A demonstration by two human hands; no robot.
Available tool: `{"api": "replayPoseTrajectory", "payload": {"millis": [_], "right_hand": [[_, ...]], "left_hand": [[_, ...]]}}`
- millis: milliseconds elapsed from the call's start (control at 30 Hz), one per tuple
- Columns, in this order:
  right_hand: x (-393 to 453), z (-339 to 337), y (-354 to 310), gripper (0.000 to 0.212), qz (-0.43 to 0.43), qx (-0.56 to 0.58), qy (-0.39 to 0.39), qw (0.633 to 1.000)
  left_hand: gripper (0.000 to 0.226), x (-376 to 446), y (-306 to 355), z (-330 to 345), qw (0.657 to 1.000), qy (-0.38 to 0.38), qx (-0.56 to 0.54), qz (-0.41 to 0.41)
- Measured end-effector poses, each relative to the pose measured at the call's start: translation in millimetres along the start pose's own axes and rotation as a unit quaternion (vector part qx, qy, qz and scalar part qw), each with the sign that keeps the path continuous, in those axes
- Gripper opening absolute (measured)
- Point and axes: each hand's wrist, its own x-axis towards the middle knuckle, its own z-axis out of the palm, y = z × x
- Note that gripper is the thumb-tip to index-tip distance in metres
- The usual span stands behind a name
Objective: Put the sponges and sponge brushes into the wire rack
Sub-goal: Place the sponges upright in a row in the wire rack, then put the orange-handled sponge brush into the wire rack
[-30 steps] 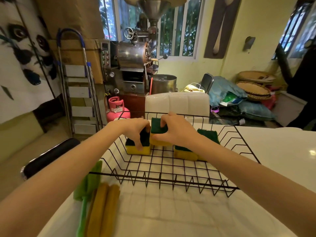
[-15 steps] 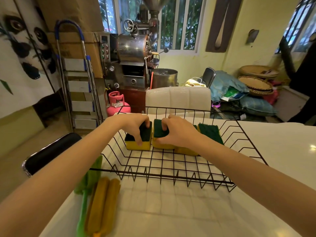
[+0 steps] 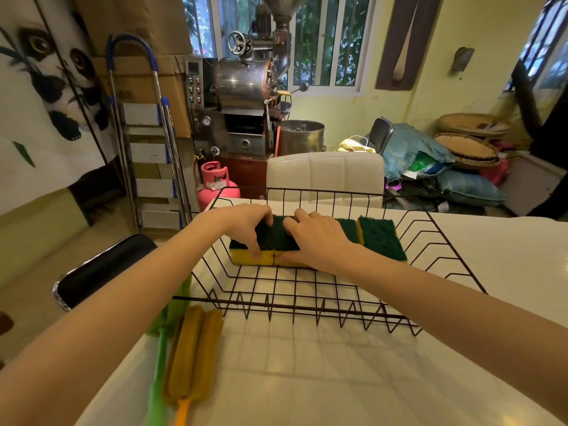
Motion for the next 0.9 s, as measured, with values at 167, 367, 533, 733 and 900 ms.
{"api": "replayPoseTrajectory", "payload": {"millis": [167, 367, 533, 733, 900], "right_hand": [[2, -9, 4, 0.057, -0.006, -0.004, -0.051, 0.999], [-9, -42, 4, 0.054, 0.015, 0.152, -0.112, 0.982], [-42, -70, -38, 0.054, 0.005, 0.323, 0.060, 0.945], [-106, -73, -104, 0.029, -0.055, 0.401, 0.229, 0.885], [-134, -49, -140, 0.027, -0.072, 0.413, 0.131, 0.898]], "left_hand": [[0.064, -9, 6, 4, 1.000, 0.012, 0.000, -0.005], [0.062, -53, 11, -7, 0.996, 0.035, -0.074, 0.019], [0.048, -126, 15, -12, 0.956, 0.172, -0.228, 0.059], [0.026, -182, -2, 27, 0.862, 0.438, -0.252, 0.046], [0.032, -199, -26, 80, 0.804, 0.490, -0.329, -0.077]]}}
